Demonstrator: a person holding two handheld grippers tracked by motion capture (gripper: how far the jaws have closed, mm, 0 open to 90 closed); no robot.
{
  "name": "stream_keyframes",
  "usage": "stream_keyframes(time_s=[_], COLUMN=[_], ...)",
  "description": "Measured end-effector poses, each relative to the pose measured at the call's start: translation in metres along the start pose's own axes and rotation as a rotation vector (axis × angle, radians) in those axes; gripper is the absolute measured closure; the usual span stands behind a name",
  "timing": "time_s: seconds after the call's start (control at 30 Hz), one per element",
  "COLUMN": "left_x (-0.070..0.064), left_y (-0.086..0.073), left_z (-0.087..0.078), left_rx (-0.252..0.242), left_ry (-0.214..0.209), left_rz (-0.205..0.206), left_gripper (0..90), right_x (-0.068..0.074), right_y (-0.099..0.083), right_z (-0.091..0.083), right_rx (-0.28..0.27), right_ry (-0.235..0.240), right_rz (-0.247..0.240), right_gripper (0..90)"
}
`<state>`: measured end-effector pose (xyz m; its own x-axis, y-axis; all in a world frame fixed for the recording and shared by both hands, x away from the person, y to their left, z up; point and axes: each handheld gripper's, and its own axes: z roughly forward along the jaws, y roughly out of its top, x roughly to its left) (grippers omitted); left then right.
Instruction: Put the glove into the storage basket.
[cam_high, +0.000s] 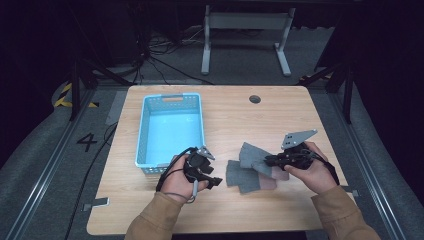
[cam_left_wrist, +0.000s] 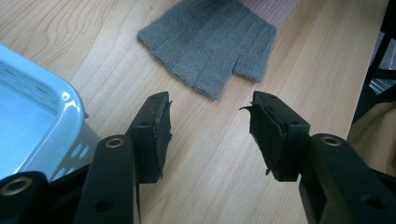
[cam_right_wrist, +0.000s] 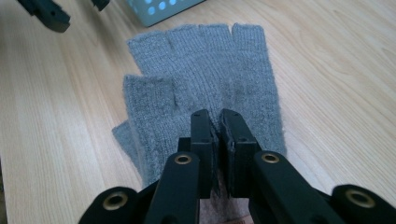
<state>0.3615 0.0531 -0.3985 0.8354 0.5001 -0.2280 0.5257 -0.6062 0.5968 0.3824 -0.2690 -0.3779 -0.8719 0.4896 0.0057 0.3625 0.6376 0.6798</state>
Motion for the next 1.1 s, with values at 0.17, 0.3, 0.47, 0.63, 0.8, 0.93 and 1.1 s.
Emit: stream_keyframes(time_s=[0.17, 0.3, 0.47, 0.63, 0.8, 0.93, 1.1], left_x=[-0.001, -0.002, -0.001, -0.001, -0.001, -0.001, -0.002], left_y=[0.0, 0.001, 0.0, 0.001, 0.0, 0.001, 0.001], left_z=[0.003, 0.004, 0.004, 0.005, 0.004, 0.005, 0.005], left_rx=[0.009, 0.012, 0.015, 0.017, 0.011, 0.019, 0.02], left_ry=[-0.002, -0.002, 0.0, -0.005, -0.003, -0.004, -0.004], left_rz=[0.001, 0.008, 0.005, 0.011, 0.004, 0.011, 0.009], left_gripper=[48.9, 48.7, 48.8, 48.8, 48.7, 48.7, 48.4], right_x=[0.004, 0.008, 0.011, 0.012, 0.016, 0.016, 0.016], right_y=[0.001, 0.001, 0.001, 0.0, 0.0, -0.001, -0.003], right_z=[0.007, 0.014, 0.022, 0.027, 0.035, 0.039, 0.042], right_rx=[0.024, 0.041, 0.064, 0.075, 0.088, 0.095, 0.102], right_ry=[0.02, 0.035, 0.049, 0.056, 0.07, 0.073, 0.074], right_rz=[-0.04, -0.051, -0.072, -0.074, -0.086, -0.085, -0.082], right_gripper=[84.7, 84.7, 84.7, 84.6, 84.5, 84.4, 84.1])
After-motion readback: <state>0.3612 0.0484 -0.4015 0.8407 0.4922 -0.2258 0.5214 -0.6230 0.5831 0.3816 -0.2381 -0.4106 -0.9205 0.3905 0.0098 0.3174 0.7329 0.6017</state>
